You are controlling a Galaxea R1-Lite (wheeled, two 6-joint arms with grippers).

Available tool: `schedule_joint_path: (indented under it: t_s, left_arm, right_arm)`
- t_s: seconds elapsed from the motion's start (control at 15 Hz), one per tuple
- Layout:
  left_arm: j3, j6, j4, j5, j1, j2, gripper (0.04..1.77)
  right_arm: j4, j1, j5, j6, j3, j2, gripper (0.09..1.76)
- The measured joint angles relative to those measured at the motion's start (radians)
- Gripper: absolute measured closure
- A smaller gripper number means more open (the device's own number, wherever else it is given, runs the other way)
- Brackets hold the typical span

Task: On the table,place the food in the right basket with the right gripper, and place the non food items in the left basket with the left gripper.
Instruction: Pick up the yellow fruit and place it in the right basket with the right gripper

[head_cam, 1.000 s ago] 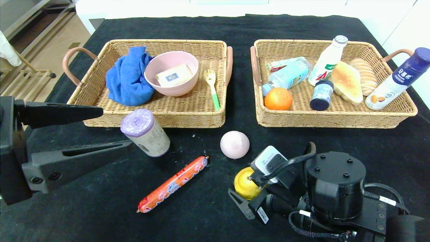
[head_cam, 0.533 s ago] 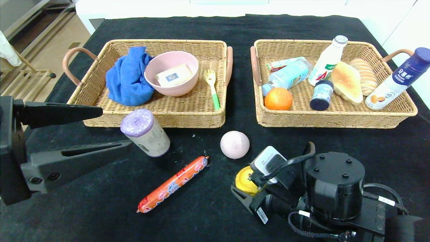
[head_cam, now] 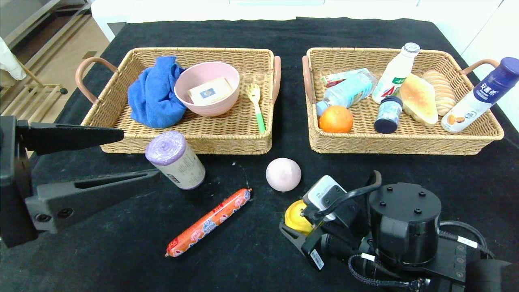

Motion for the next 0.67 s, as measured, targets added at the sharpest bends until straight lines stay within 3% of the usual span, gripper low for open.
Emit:
schedule_joint_path:
  t_s: [0.67]
  left_arm:
    - [0.000,0.001,0.003,0.000,-0.001,0.002,0.09]
  right_arm:
    - [-0.004,-0.011,-0.037,-0.004,-0.011,-0.064,0.62]
